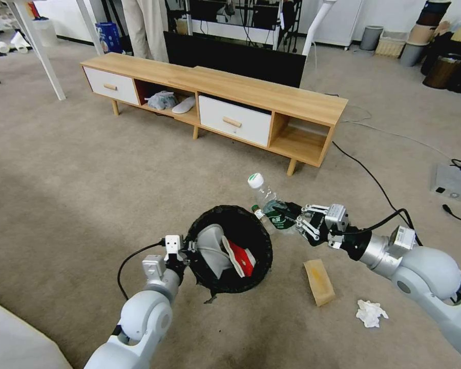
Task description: Pick up the trash bin and place the garbage on the floor into it.
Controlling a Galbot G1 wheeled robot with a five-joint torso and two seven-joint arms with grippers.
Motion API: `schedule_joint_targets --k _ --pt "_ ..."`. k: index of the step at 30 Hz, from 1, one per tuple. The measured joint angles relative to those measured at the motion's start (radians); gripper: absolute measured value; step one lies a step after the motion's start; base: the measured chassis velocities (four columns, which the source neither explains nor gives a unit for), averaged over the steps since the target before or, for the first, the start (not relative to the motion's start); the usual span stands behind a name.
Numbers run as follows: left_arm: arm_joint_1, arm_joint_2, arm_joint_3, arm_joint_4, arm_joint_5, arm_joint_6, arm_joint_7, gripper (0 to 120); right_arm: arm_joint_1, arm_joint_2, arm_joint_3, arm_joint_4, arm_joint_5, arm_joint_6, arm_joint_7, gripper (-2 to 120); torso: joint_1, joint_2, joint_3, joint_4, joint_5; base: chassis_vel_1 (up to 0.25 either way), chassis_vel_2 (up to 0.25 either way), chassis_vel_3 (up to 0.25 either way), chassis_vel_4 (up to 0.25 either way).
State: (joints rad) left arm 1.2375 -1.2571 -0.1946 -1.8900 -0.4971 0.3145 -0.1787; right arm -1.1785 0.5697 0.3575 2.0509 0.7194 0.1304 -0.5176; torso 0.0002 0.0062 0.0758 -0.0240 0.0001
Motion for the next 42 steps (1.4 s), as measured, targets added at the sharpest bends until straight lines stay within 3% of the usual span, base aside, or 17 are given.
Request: schedule_joint_targets --k 9,19,21,42 --pt "-0.043 0.016 0.079 0.033 -0.009 -0.008 0.01 4 -0.02 -0.035 0.019 0.009 0.015 0.0 -0.005 9 0.0 0.0 0.0 0.0 0.0 0.0 0.0 0.0 0.0" --pt "-0.082 0.044 0.13 0.053 -0.021 -0.018 0.014 4 -0.032 -0.049 0.027 0.005 0.027 -0.001 -0.007 9 0.0 0.0 0.0 0.0001 0.0 0.0 0.0 0.0 0.0" --pt "-0.113 0.046 0.152 0.07 -0.03 -0.025 0.019 4 -0.034 -0.055 0.01 -0.014 0.036 -0.004 -0.011 9 0.0 0.0 0.0 0.0 0.0 0.0 0.0 0.0 0.0" --pt "-0.16 0.011 0.172 0.142 -0.05 -0.043 0.03 4 -0.035 -0.074 -0.016 -0.057 0.039 -0.006 -0.027 9 0.0 0.0 0.0 0.0 -0.0001 0.0 0.0 0.0 0.0"
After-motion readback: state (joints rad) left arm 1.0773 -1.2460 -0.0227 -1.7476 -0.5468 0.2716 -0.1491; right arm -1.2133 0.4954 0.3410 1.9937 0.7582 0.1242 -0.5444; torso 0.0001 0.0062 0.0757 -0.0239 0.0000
